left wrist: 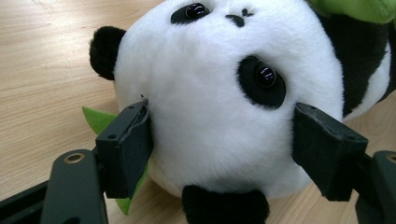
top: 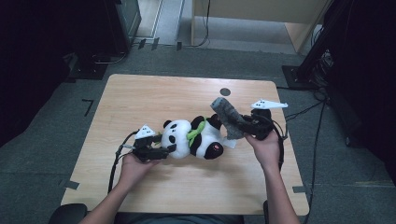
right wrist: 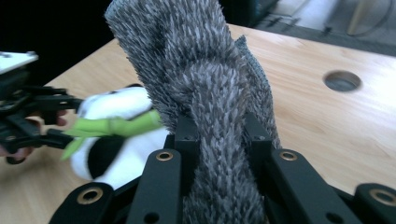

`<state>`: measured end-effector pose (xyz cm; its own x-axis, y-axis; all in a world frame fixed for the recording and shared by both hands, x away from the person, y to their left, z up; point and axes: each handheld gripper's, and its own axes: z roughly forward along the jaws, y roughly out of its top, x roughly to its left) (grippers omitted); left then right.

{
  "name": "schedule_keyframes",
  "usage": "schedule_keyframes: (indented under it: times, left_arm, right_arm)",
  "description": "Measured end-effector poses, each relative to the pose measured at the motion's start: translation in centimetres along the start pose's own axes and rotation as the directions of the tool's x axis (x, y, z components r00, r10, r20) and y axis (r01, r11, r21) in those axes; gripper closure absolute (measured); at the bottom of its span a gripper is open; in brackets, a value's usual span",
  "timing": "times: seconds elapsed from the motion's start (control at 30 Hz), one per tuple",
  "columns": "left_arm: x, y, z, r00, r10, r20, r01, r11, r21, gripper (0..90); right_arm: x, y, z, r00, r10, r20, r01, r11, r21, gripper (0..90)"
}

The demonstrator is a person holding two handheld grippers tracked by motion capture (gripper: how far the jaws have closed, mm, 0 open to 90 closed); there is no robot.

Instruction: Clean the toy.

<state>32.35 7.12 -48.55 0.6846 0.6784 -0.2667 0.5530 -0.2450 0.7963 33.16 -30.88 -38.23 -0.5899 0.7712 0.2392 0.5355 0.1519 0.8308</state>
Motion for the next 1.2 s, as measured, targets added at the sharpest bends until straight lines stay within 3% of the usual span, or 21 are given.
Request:
schedule_keyframes:
  times: [0.23,0.33,0.43,0.6,0.7,0.93,1.2]
  left_arm:
    - [0.0,0.0,0.0,0.9999,0.01,0.005,-0.01,0.9999,-0.002,24.2]
    - [0.2,-0.1,0.0,0.9998,0.016,0.014,-0.016,0.9999,0.003,23.7]
    - [0.2,-0.1,0.0,0.9997,0.019,0.015,-0.019,0.9997,0.012,22.7]
    - [0.4,-0.1,0.2,0.9998,-0.003,0.021,0.002,0.9998,0.022,19.4]
    - [0.3,0.0,0.2,0.9998,0.002,0.02,-0.003,0.9997,0.026,18.9]
    - [0.3,0.1,0.2,0.9998,0.012,0.019,-0.012,0.9994,0.033,18.9]
    - [0.4,0.1,0.3,0.9997,0.003,0.025,-0.003,0.9999,0.016,18.9]
  right_arm:
    - [3.2,0.4,2.1,0.9929,-0.093,-0.075,0.097,0.993,0.06,73.1]
    - [4.2,-0.1,4.0,0.9875,-0.124,-0.097,0.135,0.983,0.12,72.3]
    - [4.4,-1.2,5.8,0.9858,-0.144,-0.087,0.158,0.969,0.192,69.7]
    - [3.5,-1.7,6.1,0.9886,-0.102,-0.111,0.122,0.975,0.186,64.0]
    - [3.1,-2.0,6.1,0.9884,-0.096,-0.118,0.116,0.977,0.18,65.1]
    - [1.8,-2.2,5.1,0.9921,-0.069,-0.105,0.091,0.971,0.222,72.8]
    - [-1.2,-3.5,4.9,0.9965,-0.003,-0.084,0.025,0.966,0.258,73.2]
